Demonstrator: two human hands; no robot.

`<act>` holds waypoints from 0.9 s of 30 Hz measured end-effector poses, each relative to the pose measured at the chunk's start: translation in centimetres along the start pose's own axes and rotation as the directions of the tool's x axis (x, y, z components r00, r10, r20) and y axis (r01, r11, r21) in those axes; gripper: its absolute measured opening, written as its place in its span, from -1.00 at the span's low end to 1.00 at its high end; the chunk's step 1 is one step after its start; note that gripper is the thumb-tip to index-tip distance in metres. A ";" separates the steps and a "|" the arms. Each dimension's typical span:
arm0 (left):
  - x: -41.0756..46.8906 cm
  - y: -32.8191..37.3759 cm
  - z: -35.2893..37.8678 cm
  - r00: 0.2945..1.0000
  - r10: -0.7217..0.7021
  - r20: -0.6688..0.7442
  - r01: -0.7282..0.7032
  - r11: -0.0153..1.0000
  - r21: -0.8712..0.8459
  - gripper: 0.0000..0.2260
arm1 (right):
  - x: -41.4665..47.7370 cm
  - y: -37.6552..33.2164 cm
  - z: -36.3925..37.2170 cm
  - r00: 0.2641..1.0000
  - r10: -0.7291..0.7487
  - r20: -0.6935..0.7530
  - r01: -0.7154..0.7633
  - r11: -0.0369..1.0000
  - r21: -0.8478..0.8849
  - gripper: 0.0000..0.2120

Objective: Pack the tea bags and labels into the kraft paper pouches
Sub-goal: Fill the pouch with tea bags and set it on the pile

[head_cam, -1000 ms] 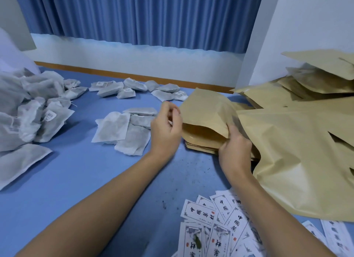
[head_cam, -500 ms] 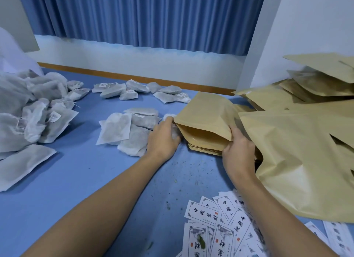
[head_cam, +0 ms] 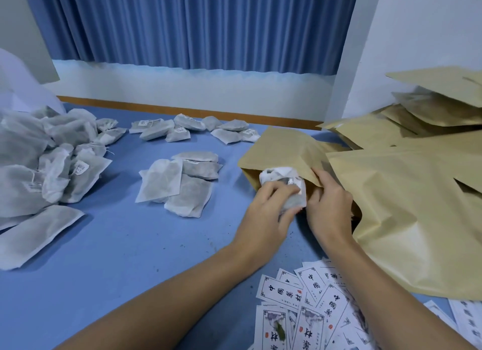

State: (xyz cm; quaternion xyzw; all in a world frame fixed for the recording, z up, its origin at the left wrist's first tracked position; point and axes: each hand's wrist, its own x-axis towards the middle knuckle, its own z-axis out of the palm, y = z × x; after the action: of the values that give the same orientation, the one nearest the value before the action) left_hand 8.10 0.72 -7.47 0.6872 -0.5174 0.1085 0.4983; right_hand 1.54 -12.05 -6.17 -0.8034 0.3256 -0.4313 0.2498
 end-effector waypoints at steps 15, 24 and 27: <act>1.0 1.9 -1.1 0.924 -0.098 0.368 -0.048 0.928 0.369 -0.91 | 0.7 0.6 0.1 0.986 0.149 -0.080 -0.141 0.986 0.094 -0.48; 2.3 0.3 -0.9 0.909 -0.157 0.386 -0.008 0.919 0.393 -0.62 | 0.7 0.9 0.0 0.983 0.158 -0.097 -0.142 0.977 0.159 -0.59; 3.3 -0.2 -0.5 0.891 -0.146 0.431 -0.001 0.947 0.322 -0.60 | 0.5 0.9 0.2 0.996 0.063 -0.069 -0.051 0.985 0.167 -0.61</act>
State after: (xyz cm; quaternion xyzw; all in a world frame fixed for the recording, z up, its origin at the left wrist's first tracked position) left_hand 9.91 -0.92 -5.16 0.7830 -0.5679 0.0089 0.2535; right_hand 1.61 -12.96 -6.56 -0.7540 0.3207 -0.4788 0.3154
